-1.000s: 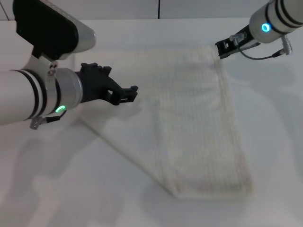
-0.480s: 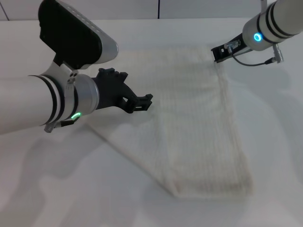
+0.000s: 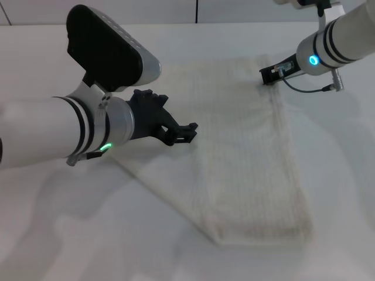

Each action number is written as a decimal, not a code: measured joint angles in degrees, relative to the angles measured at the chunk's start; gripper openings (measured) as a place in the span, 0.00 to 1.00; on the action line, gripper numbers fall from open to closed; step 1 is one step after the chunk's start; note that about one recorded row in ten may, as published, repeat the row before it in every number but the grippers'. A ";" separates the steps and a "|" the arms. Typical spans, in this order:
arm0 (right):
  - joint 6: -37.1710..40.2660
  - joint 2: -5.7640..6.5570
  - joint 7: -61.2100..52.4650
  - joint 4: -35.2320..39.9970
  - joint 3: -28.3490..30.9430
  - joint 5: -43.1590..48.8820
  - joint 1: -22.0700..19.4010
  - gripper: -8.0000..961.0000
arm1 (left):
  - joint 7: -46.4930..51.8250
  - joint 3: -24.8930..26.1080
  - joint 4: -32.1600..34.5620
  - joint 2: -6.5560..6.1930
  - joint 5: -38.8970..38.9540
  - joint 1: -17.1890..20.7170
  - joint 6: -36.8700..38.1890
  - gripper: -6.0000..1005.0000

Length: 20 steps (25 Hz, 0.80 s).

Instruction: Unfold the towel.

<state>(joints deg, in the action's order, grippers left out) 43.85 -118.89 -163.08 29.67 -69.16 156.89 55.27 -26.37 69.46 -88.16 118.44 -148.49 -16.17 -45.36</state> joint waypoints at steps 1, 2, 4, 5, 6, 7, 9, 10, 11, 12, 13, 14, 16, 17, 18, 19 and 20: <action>-0.29 0.00 0.22 -0.20 -0.02 -0.29 -0.01 0.03 | 0.00 -0.23 0.02 0.01 0.01 -0.06 0.19 0.81; -0.50 -0.01 0.45 -0.37 -0.02 -0.42 -0.05 0.03 | 0.00 -0.70 0.28 0.03 0.03 -0.23 0.77 0.81; -0.74 -0.02 0.63 -0.53 0.00 -0.48 -0.09 0.03 | 0.00 -0.86 0.56 0.03 0.03 -0.42 1.04 0.81; -0.77 -0.02 0.64 -0.54 0.00 -0.49 -0.09 0.03 | 0.00 -1.02 0.88 0.04 0.05 -0.66 1.25 0.81; -0.78 -0.03 0.65 -0.55 0.01 -0.50 -0.08 0.04 | 0.00 -1.15 1.17 0.07 0.10 -0.93 1.38 0.81; -0.78 -0.02 0.66 -0.57 -0.01 -0.51 -0.01 0.04 | 0.00 -1.65 1.80 0.10 0.19 -1.53 1.69 0.81; -0.77 -0.03 0.66 -0.56 -0.01 -0.52 0.05 0.04 | 0.05 -2.05 2.12 0.13 0.22 -1.84 1.97 0.81; -0.69 -0.03 0.66 -0.54 -0.01 -0.53 0.11 0.04 | 0.10 -2.34 2.34 0.14 0.23 -2.03 2.18 0.81; -0.56 -0.03 0.66 -0.50 0.00 -0.54 0.19 0.04 | 0.10 -2.34 2.34 0.14 0.23 -2.03 2.18 0.81; -0.41 -0.03 0.66 -0.41 0.02 -0.54 0.27 0.04 | 0.29 -2.82 2.80 0.15 0.26 -2.49 2.67 0.81; -0.34 -0.03 0.66 -0.35 0.03 -0.55 0.28 0.04 | 0.29 -2.82 2.80 0.15 0.26 -2.49 2.67 0.81; -0.23 -0.03 0.66 -0.29 0.03 -0.54 0.28 0.04 | 0.29 -2.82 2.80 0.15 0.26 -2.49 2.67 0.81; -0.11 -0.03 0.66 -0.19 0.02 -0.55 0.35 0.04 | 0.59 -3.91 6.42 0.19 2.76 -4.15 7.20 0.81; 0.05 -0.03 0.66 -0.18 0.01 -0.55 0.44 0.04 | 0.60 -4.23 7.47 0.20 3.27 -4.46 8.58 0.81; 0.14 -0.03 0.66 -0.16 0.01 -0.54 0.46 0.04 | 0.60 -4.55 8.47 0.21 3.68 -4.99 10.11 0.81; 0.14 -0.03 0.66 -0.16 0.01 -0.54 0.46 0.04 | 0.60 -4.55 8.47 0.21 3.68 -4.99 10.11 0.81; 0.27 -0.02 0.66 -0.13 0.00 -0.55 0.51 0.04 | 0.60 -4.55 8.47 0.21 3.68 -4.99 10.11 0.81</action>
<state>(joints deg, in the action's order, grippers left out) 44.12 -118.92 -162.42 29.54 -69.15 156.35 55.78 -25.77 64.92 -79.69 118.64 -144.81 -21.16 -35.25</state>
